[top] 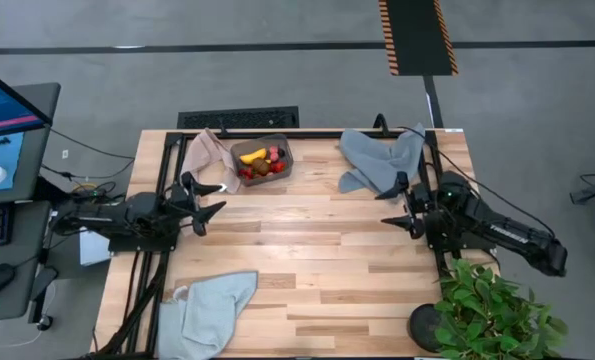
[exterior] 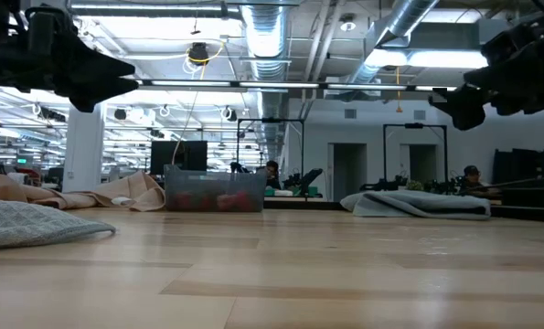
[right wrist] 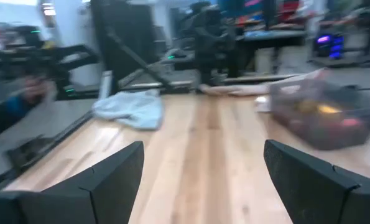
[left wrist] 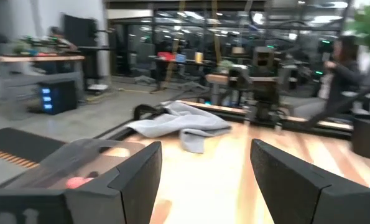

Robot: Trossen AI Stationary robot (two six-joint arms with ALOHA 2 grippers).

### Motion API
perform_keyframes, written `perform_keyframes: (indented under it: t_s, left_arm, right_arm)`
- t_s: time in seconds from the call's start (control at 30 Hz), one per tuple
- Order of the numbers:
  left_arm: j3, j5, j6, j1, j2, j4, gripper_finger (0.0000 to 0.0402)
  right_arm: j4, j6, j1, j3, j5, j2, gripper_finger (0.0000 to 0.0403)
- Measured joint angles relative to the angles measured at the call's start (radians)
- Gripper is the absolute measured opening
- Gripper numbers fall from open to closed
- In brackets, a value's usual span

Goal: Pick and placing Produce into tupperware
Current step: Return to Home Position

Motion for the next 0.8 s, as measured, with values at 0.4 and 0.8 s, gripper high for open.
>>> perform_keyframes:
  t_s: [0.4,0.8]
  left_arm:
    - [0.000,0.024,-0.014,0.027,0.007,-0.002,0.0236]
    - [0.000,0.031,-0.055,0.027,0.007,-0.003,0.0236]
  right_arm:
    - [0.065,0.026,0.042,-0.022,-0.006,0.031,0.0354]
    - [0.088,-0.013,0.529,-0.023,0.546,0.031,0.0352]
